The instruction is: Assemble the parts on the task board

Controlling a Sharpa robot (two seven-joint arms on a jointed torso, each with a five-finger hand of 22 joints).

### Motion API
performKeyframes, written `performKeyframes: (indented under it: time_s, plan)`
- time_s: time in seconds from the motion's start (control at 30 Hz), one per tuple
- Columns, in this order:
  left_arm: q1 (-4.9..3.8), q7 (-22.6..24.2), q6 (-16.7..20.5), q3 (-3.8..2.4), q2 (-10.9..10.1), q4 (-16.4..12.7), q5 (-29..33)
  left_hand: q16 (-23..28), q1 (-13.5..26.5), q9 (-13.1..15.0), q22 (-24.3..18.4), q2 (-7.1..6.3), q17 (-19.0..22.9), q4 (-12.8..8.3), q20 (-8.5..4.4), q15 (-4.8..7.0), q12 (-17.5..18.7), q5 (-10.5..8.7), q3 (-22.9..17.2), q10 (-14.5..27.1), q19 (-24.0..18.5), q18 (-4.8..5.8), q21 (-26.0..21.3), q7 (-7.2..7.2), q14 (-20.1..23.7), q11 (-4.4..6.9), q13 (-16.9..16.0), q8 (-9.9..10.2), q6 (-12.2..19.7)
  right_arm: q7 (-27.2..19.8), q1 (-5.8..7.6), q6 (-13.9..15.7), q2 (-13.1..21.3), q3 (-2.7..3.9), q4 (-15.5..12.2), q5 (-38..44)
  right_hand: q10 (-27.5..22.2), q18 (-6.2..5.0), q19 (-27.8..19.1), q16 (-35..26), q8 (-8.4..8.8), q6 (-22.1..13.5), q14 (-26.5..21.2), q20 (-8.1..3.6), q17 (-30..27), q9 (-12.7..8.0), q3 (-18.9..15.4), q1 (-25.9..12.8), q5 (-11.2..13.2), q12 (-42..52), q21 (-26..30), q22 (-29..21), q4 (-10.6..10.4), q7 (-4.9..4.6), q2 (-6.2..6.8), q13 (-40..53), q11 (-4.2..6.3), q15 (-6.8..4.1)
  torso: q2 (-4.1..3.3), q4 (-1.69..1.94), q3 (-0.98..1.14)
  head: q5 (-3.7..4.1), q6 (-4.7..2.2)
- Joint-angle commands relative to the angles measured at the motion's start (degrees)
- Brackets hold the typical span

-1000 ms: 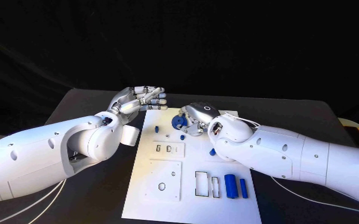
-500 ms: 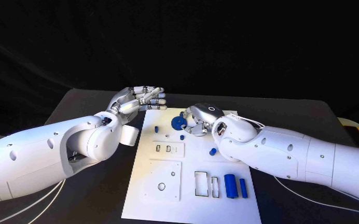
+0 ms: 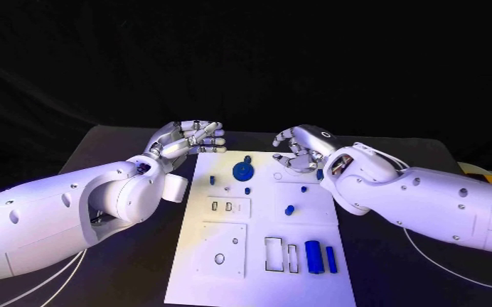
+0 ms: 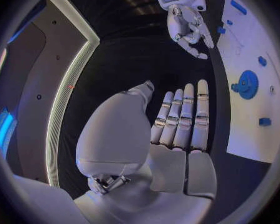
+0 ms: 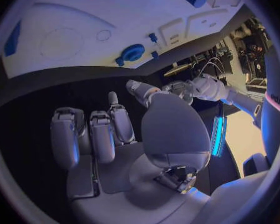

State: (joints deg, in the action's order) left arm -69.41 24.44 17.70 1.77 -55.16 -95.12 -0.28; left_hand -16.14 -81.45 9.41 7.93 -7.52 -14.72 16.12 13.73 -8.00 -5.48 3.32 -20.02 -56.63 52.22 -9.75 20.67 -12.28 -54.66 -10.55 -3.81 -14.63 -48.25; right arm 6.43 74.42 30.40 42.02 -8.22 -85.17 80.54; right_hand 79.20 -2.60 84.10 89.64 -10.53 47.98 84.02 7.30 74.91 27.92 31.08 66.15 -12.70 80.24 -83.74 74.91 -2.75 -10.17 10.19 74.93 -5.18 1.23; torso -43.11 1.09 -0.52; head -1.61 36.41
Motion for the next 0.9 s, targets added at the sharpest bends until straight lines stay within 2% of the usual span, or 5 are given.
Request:
performKeyframes:
  time_s: [0.03, 0.27, 0.57, 0.73, 0.9]
  plan:
    - [-0.08, 0.64, -0.77, -0.05, 0.14, 0.14, 0.13, 0.33, 0.22, -0.08, -0.06, 0.28, -0.10, 0.15, -0.06, -0.09, 0.22, -0.25, -0.27, -0.41, 0.37, -0.69, 0.17, -1.45, 0.13, -0.18, 0.02, 0.25, 0.31, -8.57, 0.42, -3.86, 2.82, -0.10, -1.42, -12.26, -0.04, 0.34, -0.33, -0.18, 0.48, 0.35, 5.50, 0.05, 12.98, 0.10, 0.26, 1.43, 0.95, -0.16, 0.36, 7.70, 1.28, -0.13, 0.26, 1.95, -0.22, 0.04, 0.54, -0.72, 0.16, 0.18, 0.14]
    - [-0.04, 0.81, -1.05, -0.04, 0.57, 1.04, 0.14, 0.36, 0.19, -0.06, -0.08, 0.26, -0.15, 0.11, -0.06, -0.08, 0.20, -0.25, -0.31, -0.56, 0.36, -0.69, 0.16, -1.32, 0.13, -0.11, -0.01, 0.20, 0.23, -17.24, 0.46, -8.75, 9.17, -0.24, -2.61, -15.70, -0.59, 0.27, -0.61, -0.22, 0.93, 0.50, 5.46, 0.17, 12.87, 0.18, 0.52, 3.60, 0.61, -0.55, 0.67, 7.53, 3.19, -0.27, 0.80, 1.57, -0.33, 0.17, 0.97, -0.94, 0.63, 1.10, 0.44]
    - [-0.02, 1.08, -1.43, -0.02, 1.13, 1.69, 0.14, 0.38, 0.16, -0.05, -0.10, 0.26, -0.18, 0.09, -0.06, -0.07, 0.18, -0.25, -0.34, -0.67, 0.36, -0.70, 0.16, -1.25, 0.13, -0.06, -0.03, 0.17, 0.16, -20.32, -1.17, -8.20, 13.23, -0.57, -0.06, -17.91, -1.43, -0.11, -1.76, -0.46, 1.19, 0.51, 5.24, 0.22, 11.99, 0.21, 0.39, 4.35, 1.16, -1.29, 1.90, 6.30, 3.95, -0.30, 1.24, 0.71, -0.38, 0.20, 1.13, -0.92, 0.93, 1.87, 0.68]
    - [-0.01, 1.24, -1.87, -0.01, 1.33, 1.85, 0.14, 0.39, 0.15, -0.04, -0.11, 0.22, -0.22, 0.07, -0.06, -0.04, 0.17, -0.25, -0.35, -0.77, 0.35, -0.70, 0.16, -1.19, 0.13, -0.01, -0.04, 0.14, 0.12, -20.66, -2.45, -7.69, 13.42, -0.69, 2.11, -18.23, -1.47, -0.13, -1.83, -0.43, 1.23, 0.51, 5.27, 0.23, 12.14, 0.22, 0.38, 4.49, 1.19, -1.32, 1.97, 6.25, 4.07, -0.30, 1.29, 0.70, -0.38, 0.21, 1.17, -1.14, 0.93, 1.78, 0.89]
    - [-0.01, 1.30, -2.07, -0.01, 1.42, 1.95, 0.14, 0.39, 0.15, -0.04, -0.11, 0.22, -0.22, 0.07, -0.06, -0.04, 0.17, -0.25, -0.35, -0.77, 0.35, -0.70, 0.16, -1.19, 0.13, -0.01, -0.04, 0.14, 0.12, -20.67, -3.44, -7.48, 12.44, -0.74, 4.53, -18.34, -1.50, -0.13, -1.82, -0.42, 1.27, 0.50, 5.29, 0.23, 12.19, 0.22, 0.39, 4.59, 1.18, -1.35, 1.96, 6.27, 4.15, -0.31, 1.31, 0.67, -0.38, 0.21, 1.08, -0.93, 0.86, 1.95, 0.98]
